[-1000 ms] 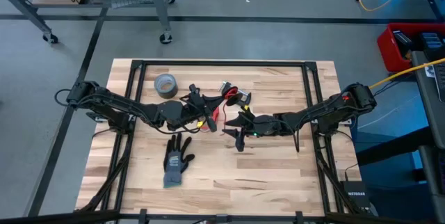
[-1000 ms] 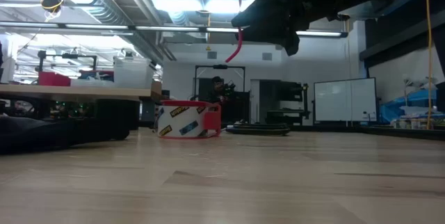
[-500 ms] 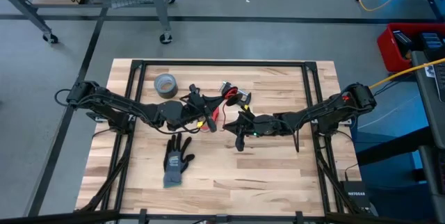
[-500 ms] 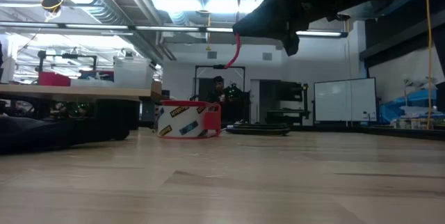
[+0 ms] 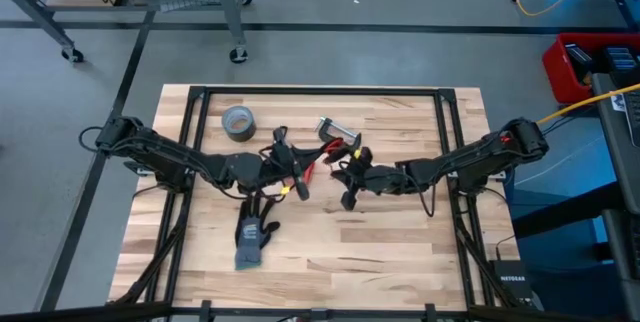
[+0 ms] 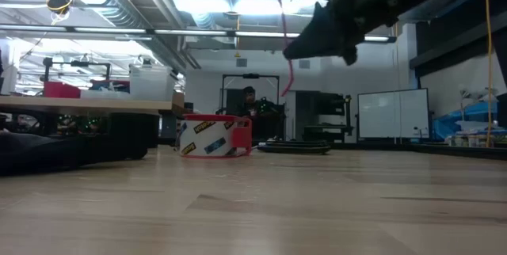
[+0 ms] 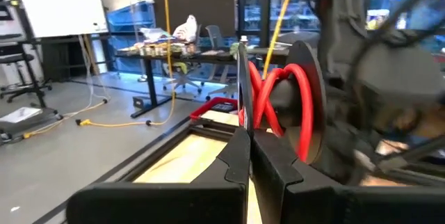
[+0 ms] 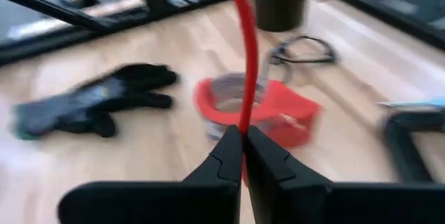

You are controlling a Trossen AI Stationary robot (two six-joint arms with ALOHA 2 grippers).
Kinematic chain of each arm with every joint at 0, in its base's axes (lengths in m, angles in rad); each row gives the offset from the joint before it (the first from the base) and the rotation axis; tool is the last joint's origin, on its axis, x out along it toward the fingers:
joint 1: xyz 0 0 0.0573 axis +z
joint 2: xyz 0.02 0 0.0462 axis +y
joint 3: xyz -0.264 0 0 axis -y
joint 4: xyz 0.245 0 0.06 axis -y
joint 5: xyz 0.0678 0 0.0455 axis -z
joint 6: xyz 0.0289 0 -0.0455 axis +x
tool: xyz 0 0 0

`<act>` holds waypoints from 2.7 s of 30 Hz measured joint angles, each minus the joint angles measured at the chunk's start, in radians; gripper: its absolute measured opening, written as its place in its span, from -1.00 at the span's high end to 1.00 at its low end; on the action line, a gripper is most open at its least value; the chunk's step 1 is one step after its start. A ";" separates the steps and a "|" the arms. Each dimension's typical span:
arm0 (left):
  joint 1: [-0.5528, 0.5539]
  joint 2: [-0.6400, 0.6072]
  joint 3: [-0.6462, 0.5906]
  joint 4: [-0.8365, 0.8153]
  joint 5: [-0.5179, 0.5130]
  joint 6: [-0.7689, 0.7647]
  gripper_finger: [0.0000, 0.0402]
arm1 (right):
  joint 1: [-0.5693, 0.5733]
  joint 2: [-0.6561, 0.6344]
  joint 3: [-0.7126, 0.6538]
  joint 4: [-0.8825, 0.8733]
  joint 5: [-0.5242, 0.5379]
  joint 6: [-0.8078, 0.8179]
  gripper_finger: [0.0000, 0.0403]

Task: Coil cords
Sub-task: Coil the red wire onto the spool

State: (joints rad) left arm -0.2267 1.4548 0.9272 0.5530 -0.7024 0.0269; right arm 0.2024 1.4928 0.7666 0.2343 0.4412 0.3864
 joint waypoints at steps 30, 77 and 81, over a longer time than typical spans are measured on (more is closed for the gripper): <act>-0.021 0.000 0.000 -0.284 0.008 -0.263 1.00 | 0.000 -0.317 0.000 0.021 0.087 -0.103 0.99; 0.014 0.000 0.000 -0.194 -0.126 -0.162 1.00 | 0.001 -0.314 0.000 -0.311 -0.123 0.192 0.98; 0.013 0.001 0.000 -0.204 -0.120 -0.140 1.00 | 0.000 -0.312 0.000 -0.312 -0.123 0.187 0.98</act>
State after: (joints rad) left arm -0.2138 1.4555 0.9272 0.3492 -0.8223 -0.1135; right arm 0.2028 1.1809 0.7666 -0.0775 0.3186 0.5734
